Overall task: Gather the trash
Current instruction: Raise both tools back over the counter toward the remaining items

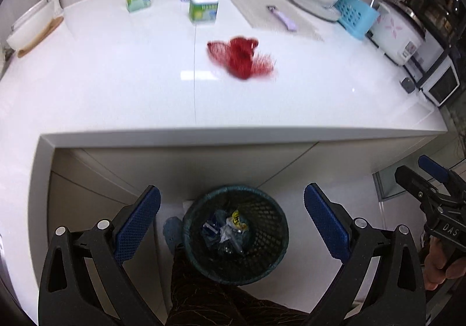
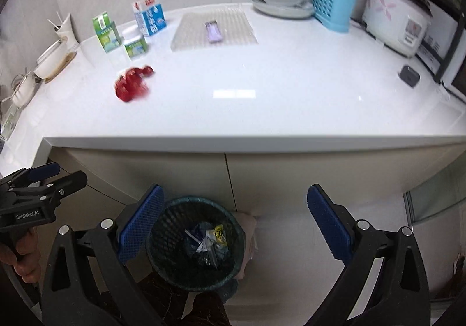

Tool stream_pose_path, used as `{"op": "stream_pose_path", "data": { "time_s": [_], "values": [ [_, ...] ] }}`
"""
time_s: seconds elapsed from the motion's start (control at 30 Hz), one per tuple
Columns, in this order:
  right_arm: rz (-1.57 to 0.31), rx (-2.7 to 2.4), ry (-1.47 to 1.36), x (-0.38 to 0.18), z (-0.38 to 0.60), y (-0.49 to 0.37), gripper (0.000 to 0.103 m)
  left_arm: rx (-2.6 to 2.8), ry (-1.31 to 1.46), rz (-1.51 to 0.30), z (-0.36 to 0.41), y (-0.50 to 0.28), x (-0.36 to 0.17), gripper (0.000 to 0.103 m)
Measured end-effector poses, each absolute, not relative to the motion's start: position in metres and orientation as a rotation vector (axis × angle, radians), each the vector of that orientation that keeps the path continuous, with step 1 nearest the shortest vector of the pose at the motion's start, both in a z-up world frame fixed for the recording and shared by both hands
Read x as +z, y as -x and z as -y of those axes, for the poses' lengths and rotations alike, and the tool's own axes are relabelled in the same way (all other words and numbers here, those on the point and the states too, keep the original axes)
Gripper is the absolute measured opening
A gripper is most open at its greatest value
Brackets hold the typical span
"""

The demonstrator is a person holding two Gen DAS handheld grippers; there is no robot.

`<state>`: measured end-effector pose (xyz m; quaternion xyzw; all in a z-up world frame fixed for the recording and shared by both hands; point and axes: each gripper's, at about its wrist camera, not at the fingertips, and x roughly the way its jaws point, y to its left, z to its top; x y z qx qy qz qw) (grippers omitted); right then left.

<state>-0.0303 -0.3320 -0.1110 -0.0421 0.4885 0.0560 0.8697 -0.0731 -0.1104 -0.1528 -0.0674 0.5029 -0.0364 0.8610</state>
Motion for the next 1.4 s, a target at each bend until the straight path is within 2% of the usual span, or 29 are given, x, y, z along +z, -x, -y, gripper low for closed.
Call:
{"op": "stream_pose_path", "data": {
  "time_s": [0.37,0.77,1.23,1.4],
  "values": [
    [-0.938,0.168,0.095,-0.064,0.301,-0.003,0.094,-0.058,0.136,-0.985,0.094,0.046,-0.099,0.097],
    [-0.909,0.177,0.092,-0.044,0.282,-0.049,0.094,-0.038,0.141,-0.932,0.075,0.003,-0.061,0.097],
    [-0.94,0.182,0.105,-0.046,0.264,-0.129,0.09,-0.014,0.135,-0.962,0.058,-0.074,-0.064,0.097],
    [-0.986,0.174,0.092,-0.062,0.259,-0.17,0.082,-0.011,0.131,-1.001,0.052,-0.103,-0.08,0.096]
  ]
}}
